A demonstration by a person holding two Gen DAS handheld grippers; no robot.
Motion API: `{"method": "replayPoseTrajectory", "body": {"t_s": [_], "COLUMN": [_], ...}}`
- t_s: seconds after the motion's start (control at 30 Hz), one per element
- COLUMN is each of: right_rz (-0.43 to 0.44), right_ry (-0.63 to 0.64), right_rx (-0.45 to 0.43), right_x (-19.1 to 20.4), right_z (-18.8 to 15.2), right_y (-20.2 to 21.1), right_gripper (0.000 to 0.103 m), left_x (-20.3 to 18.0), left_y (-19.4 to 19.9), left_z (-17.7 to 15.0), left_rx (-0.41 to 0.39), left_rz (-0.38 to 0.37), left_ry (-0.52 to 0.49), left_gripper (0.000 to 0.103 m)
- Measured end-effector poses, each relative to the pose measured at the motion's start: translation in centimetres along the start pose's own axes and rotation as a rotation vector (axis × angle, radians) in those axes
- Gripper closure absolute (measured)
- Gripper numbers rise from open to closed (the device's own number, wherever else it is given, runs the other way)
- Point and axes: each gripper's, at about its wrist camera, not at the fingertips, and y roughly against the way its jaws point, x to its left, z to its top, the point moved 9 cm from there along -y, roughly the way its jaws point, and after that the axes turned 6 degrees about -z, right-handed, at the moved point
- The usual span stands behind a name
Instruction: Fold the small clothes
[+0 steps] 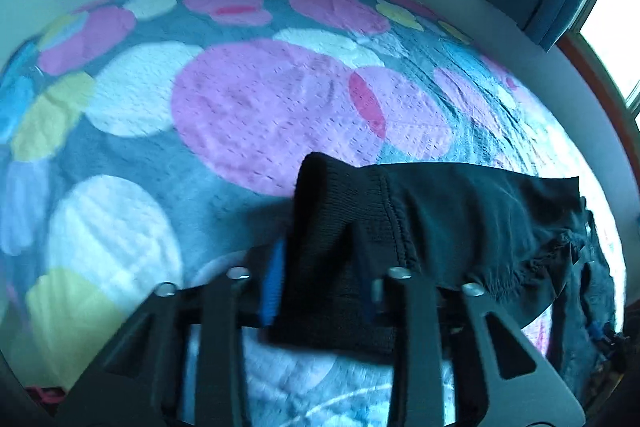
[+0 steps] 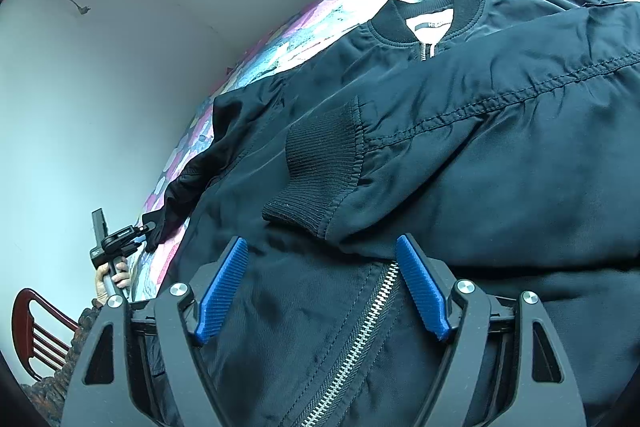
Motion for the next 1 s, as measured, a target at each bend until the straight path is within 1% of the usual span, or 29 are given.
{"method": "replayPoseTrajectory", "body": {"t_s": [0.03, 0.1, 0.17, 0.23, 0.27, 0.3, 0.37, 0.47, 0.5, 0.53, 0.57, 0.6, 0.67, 0.73, 0.8, 0.83, 0.87, 0.9, 0.97, 1.0], "right_rz": [0.0, -0.001, 0.0, 0.002, 0.002, 0.003, 0.005, 0.013, 0.017, 0.02, 0.023, 0.027, 0.035, 0.043, 0.051, 0.055, 0.067, 0.079, 0.1, 0.112], "right_ry": [0.0, 0.001, 0.0, -0.002, -0.002, -0.003, -0.005, -0.014, -0.018, -0.024, -0.029, -0.035, -0.05, -0.067, -0.087, -0.098, -0.108, -0.117, -0.129, -0.14], "right_rx": [-0.001, -0.002, -0.003, -0.005, -0.006, -0.007, -0.008, -0.011, -0.011, -0.01, -0.01, -0.011, -0.012, -0.016, -0.022, -0.024, -0.027, -0.023, -0.025, -0.024], "right_x": [0.0, 0.0, 0.0, 0.0, 0.0, 0.0, 0.0, -0.1, -0.1, -0.1, -0.2, -0.2, -0.3, -0.5, -0.9, -1.1, -1.3, -1.5, -1.5, -1.5], "right_z": [0.0, -0.1, -0.1, -0.1, -0.1, -0.1, -0.1, -0.1, -0.1, 0.0, 0.0, 0.0, 0.0, 0.1, 0.3, 0.3, 0.3, 0.3, 0.2, 0.2], "right_y": [0.0, 0.1, 0.2, 0.3, 0.3, 0.4, 0.5, 0.7, 0.7, 0.8, 0.9, 1.1, 1.4, 1.8, 2.1, 2.3, 2.6, 2.8, 3.3, 3.6], "right_gripper": [0.027, 0.027, 0.027, 0.027, 0.027, 0.027, 0.027, 0.027, 0.027, 0.027, 0.027, 0.027, 0.027, 0.027, 0.027, 0.027, 0.027, 0.027, 0.027, 0.027], "left_x": [-0.3, -1.5, -3.2, -6.0, -8.1, -9.5, -14.5, -21.5, -24.9, -27.2, -31.1, -33.4, -39.4, -43.7, -47.4, -48.5, -49.4, -49.4, -48.1, -46.9], "left_y": [0.6, 2.4, 4.3, 6.7, 8.1, 8.9, 11.1, 13.3, 14.0, 14.5, 15.2, 15.5, 15.5, 14.5, 12.3, 11.1, 9.5, 8.6, 6.8, 5.9], "left_z": [0.1, 0.7, 1.5, 2.7, 3.3, 3.7, 4.6, 5.0, 4.9, 4.8, 4.6, 4.3, 3.2, 1.5, -1.0, -2.2, -3.5, -4.3, -5.5, -6.1], "left_rx": [-0.007, -0.037, -0.072, -0.118, -0.142, -0.15, -0.176, -0.186, -0.184, -0.181, -0.178, -0.172, -0.16, -0.142, -0.097, -0.072, -0.045, -0.033, -0.012, -0.008], "left_rz": [0.016, 0.017, 0.003, -0.029, -0.065, -0.087, -0.166, -0.263, -0.313, -0.348, -0.423, -0.466, -0.521, -0.548, -0.554, -0.554, -0.538, -0.521, -0.493, -0.464], "left_ry": [-0.014, -0.035, -0.058, -0.09, -0.107, -0.118, -0.163, -0.238, -0.273, -0.299, -0.339, -0.362, -0.435, -0.502, -0.547, -0.556, -0.565, -0.567, -0.552, -0.536], "left_gripper": [0.087, 0.091, 0.093, 0.094, 0.094, 0.094, 0.094, 0.094, 0.095, 0.096, 0.103, 0.103, 0.103, 0.103, 0.103, 0.103, 0.103, 0.103, 0.102, 0.099]}}
